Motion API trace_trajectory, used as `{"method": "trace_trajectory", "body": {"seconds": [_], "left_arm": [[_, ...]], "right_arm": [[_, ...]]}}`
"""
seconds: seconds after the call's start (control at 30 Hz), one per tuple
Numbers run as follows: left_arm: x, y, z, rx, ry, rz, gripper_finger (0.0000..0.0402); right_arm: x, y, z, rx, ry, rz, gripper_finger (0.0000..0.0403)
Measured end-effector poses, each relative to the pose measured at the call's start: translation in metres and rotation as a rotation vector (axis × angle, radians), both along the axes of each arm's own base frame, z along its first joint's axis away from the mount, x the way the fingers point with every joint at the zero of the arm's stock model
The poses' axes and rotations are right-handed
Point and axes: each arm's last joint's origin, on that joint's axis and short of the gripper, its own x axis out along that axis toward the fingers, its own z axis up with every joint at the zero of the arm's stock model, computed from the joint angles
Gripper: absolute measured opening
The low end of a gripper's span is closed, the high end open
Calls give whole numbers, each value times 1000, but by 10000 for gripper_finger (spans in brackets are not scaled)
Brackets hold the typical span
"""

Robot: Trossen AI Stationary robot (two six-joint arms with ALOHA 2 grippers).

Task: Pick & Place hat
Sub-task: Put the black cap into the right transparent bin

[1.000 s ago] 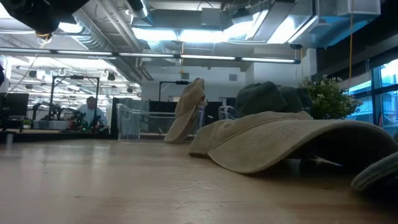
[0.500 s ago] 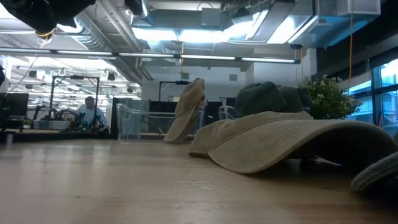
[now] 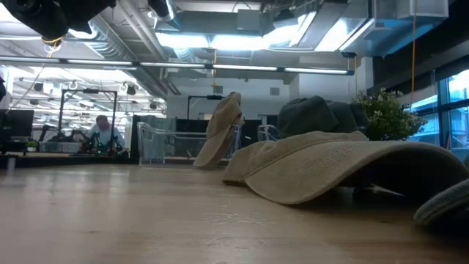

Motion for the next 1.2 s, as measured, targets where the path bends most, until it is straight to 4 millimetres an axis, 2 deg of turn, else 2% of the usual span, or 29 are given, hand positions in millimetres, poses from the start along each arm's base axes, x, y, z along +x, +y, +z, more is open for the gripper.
{"method": "trace_trajectory", "body": {"seconds": [0.2, 0.43, 0.67, 0.8, 1.0, 1.2], "left_arm": [[-1, 0, 1, 0, -14, 3, 8], [0, 0, 1, -4, -14, 9, 8], [0, 1, 1, -22, -14, 40, 10], [0, 2, 1, -30, -15, 56, 23], [0, 2, 1, 56, -37, 103, 40], [0, 2, 1, 20, -28, 84, 69]], "right_arm": [[1, 0, 4, -6, -48, -1, 186], [7, -1, 0, -7, -34, -2, 118], [9, -1, -1, -28, -41, 11, 79], [9, -1, -1, -50, -51, 19, 39], [8, -1, 0, -68, -56, 27, 37], [8, -1, 0, -61, -55, 25, 37]]}}
